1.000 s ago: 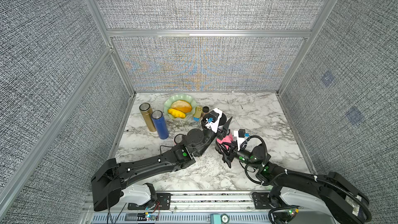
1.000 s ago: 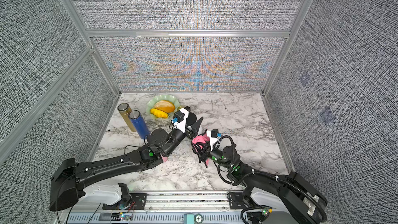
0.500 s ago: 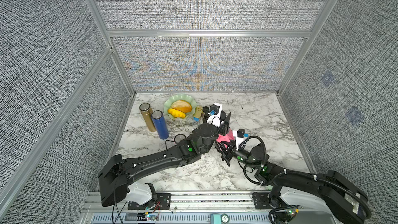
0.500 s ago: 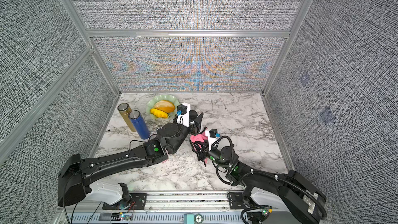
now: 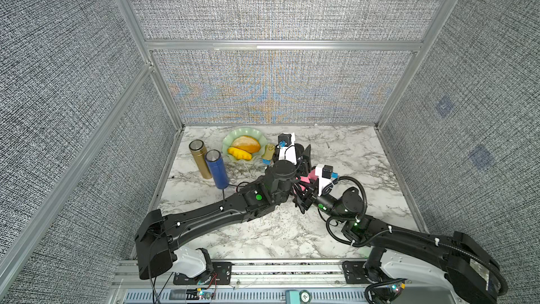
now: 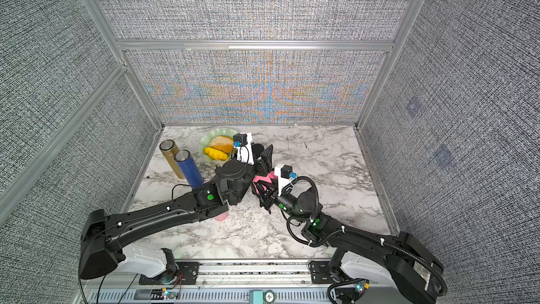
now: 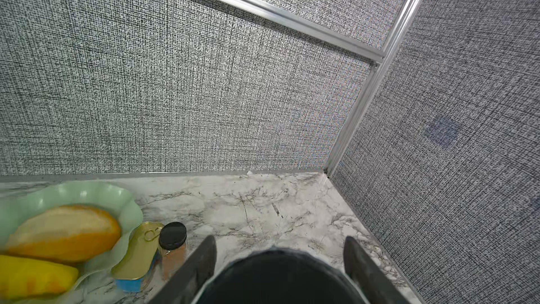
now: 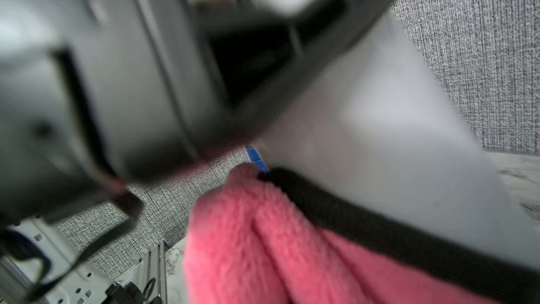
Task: Wipe the surface of the thermos
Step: Wipe the dirt from the surface of the thermos.
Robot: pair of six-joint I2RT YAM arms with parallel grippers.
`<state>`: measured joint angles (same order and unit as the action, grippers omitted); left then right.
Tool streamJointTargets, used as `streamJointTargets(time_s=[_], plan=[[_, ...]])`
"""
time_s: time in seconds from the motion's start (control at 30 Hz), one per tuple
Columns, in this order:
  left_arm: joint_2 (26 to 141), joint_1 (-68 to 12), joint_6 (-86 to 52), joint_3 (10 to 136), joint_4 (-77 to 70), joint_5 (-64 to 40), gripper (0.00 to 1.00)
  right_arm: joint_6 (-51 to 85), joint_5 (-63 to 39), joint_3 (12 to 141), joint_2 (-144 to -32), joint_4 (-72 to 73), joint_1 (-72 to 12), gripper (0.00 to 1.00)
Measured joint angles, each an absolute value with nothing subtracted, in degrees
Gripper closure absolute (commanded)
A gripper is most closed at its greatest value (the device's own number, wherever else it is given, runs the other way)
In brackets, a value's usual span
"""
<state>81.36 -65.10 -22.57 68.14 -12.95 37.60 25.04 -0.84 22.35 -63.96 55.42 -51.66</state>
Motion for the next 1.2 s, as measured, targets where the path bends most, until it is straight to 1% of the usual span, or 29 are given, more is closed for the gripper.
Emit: streamJointTargets(time_s=[0.1,0.2,0.37,0.5,0.6,0.73,0.83,0.9,1.03,1.13,1.2], plan=[[81.8,-65.2,-23.5,69.3,-9.2,40.0,1.00,25.0,0.3,17.8,-67.7,57.8,-51.7,1.00],[81.5,-65.3,-26.2,68.0,-7.8,42.9,1.00,24.7,1.0,16.8,-68.5,58.1,-51.7,1.00],[79.7,-65.3,-30.1,67.6,-5.6,45.6,1.00,22.6,1.3,22.8,-66.3,56.4,-53.6,1.00],[80.7,-65.4,-34.6,69.9,-1.0,47.2,1.00,20.4,3.2,27.8,-68.4,56.8,-55.8,1.00],[82.2,-65.7,-38.0,71.7,3.2,47.6,1.00,19.2,6.0,25.5,-71.5,60.6,-56.7,1.00],[83.0,-65.9,-42.4,72.8,7.5,47.7,1.00,17.1,13.6,17.7,-75.5,66.8,-58.5,1.00],[83.0,-66.0,-44.4,72.9,7.9,48.1,1.00,15.4,18.7,15.6,-76.6,68.8,-59.5,1.00],[83.0,-66.0,-45.1,73.7,8.3,48.7,1.00,14.0,21.2,17.0,-76.2,68.4,-60.5,1.00],[83.3,-66.0,-45.8,74.8,9.5,49.9,1.00,10.2,23.8,24.2,-77.0,69.0,-62.9,1.00],[83.7,-65.9,-46.5,75.3,10.6,51.4,1.00,8.3,26.0,27.1,-81.3,72.3,-63.8,1.00],[84.1,-65.9,-46.9,75.7,12.0,51.5,1.00,7.0,28.3,26.6,-85.5,77.0,-64.3,1.00]])
